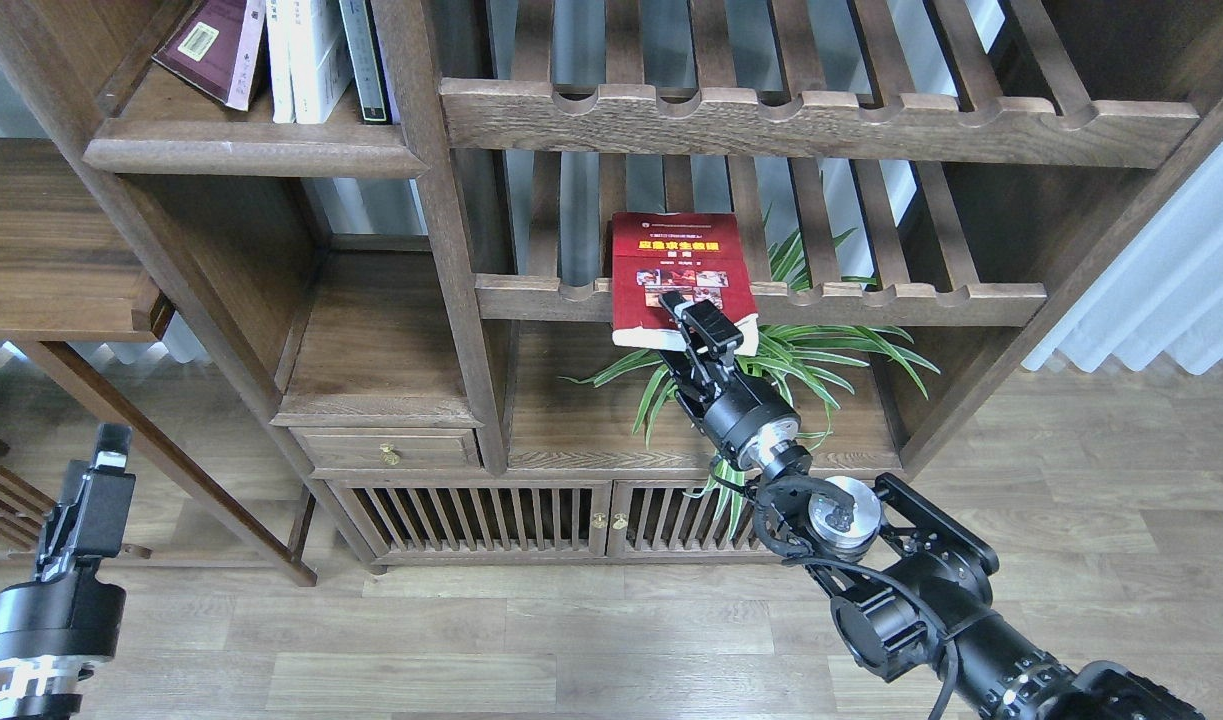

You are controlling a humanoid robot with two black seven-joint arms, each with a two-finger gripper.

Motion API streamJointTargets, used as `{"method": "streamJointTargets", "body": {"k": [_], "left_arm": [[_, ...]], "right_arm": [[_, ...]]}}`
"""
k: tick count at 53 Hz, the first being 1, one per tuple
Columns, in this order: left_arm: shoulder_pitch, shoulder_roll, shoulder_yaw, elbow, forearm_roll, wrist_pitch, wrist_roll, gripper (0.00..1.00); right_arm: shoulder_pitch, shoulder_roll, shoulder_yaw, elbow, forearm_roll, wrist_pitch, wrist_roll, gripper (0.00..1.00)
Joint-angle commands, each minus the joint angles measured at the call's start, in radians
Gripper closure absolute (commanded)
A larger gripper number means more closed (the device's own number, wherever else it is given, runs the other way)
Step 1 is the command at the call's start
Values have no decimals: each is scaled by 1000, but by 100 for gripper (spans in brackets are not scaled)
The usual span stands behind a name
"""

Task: Organize books on shelf
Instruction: 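Grasp the red book with the right gripper and pull it off the shelf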

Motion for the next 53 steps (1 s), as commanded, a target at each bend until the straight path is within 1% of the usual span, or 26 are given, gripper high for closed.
{"method": "streamJointTargets", "body": {"k": [1, 5, 7, 10, 11, 17, 23, 25, 27, 31, 33, 39, 43, 47, 48, 53], "left_arm": [[-4, -5, 2, 0, 0, 0, 0, 0], [-6, -5, 0, 0, 0, 0, 0, 0], [-4, -3, -2, -2, 0, 0, 0, 0], [-2, -3, -5, -2, 0, 0, 0, 0], [5, -3, -14, -2, 0, 0, 0, 0], [10, -3, -20, 0, 0, 0, 0, 0], [11, -3, -20, 0, 0, 0, 0, 0], [16, -2, -17, 0, 0, 0, 0, 0], [31, 1, -8, 0, -1, 0, 0, 0], [68, -2, 2, 0, -3, 0, 0, 0], [86, -2, 3, 3, -9, 0, 0, 0], [116, 0, 3, 26, -60, 0, 0, 0], [122, 8, -2, 51, -107, 0, 0, 0], [139, 15, -8, 55, -138, 0, 0, 0], [152, 20, -6, 58, -152, 0, 0, 0], [171, 21, 8, 60, -178, 0, 0, 0]], "right_arm": [[1, 0, 0, -1, 0, 6, 8, 82], [-1, 0, -1, -8, 0, 8, 16, 91], [-1, 0, -3, -11, 0, 8, 17, 94], [-1, 0, -6, -14, -1, 11, 25, 94], [-4, 0, -4, -13, -1, 11, 34, 94], [-12, 0, -1, -1, 0, 34, 34, 94], [-33, 0, -4, 28, 3, 131, 26, 94], [-51, 0, -12, 59, 3, 175, 20, 94], [-73, 0, -18, 90, 0, 195, 17, 95], [-134, 0, -40, 176, -15, 212, 2, 95], [-183, 0, -63, 245, -27, 217, -12, 95], [-288, 0, -79, 344, -67, 223, -32, 95], [-337, 0, -81, 363, -92, 233, -53, 95], [-377, 0, -90, 368, -113, 233, -85, 95], [-395, 0, -99, 368, -125, 233, -104, 95], [-436, 0, -118, 368, -155, 233, -136, 95]]}}
